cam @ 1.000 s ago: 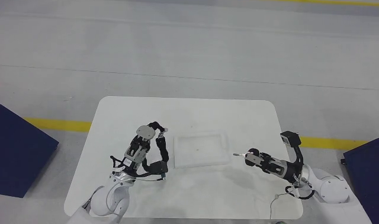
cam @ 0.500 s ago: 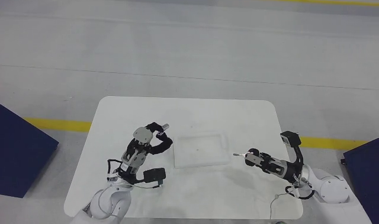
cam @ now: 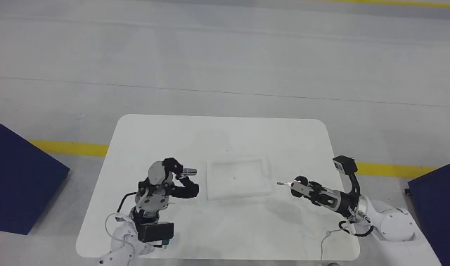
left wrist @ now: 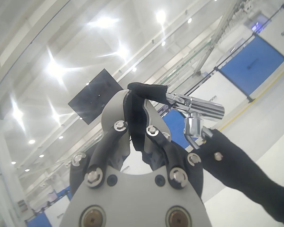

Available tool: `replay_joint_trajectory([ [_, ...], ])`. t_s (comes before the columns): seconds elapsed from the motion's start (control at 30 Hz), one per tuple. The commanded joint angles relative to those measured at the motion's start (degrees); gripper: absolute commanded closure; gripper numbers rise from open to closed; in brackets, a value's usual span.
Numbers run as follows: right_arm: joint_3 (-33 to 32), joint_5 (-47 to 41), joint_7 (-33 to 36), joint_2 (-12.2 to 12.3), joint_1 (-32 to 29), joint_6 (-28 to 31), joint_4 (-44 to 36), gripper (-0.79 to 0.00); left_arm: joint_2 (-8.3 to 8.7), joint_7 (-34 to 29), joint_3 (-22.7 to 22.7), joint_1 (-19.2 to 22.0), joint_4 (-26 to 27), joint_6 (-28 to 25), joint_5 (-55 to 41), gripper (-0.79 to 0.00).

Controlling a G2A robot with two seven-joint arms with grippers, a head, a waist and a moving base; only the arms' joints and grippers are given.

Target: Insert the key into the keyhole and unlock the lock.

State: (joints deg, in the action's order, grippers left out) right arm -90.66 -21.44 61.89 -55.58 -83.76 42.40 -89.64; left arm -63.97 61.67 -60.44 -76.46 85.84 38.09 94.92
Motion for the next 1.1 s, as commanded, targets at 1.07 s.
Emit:
replay_joint_trajectory([
  [1.07,0.0,0.0,0.0,0.0,0.0,0.0,0.0,0.000,-6.48,13.8,8.1,-1.2,-4.2,-21.1,-31.7,0.000],
])
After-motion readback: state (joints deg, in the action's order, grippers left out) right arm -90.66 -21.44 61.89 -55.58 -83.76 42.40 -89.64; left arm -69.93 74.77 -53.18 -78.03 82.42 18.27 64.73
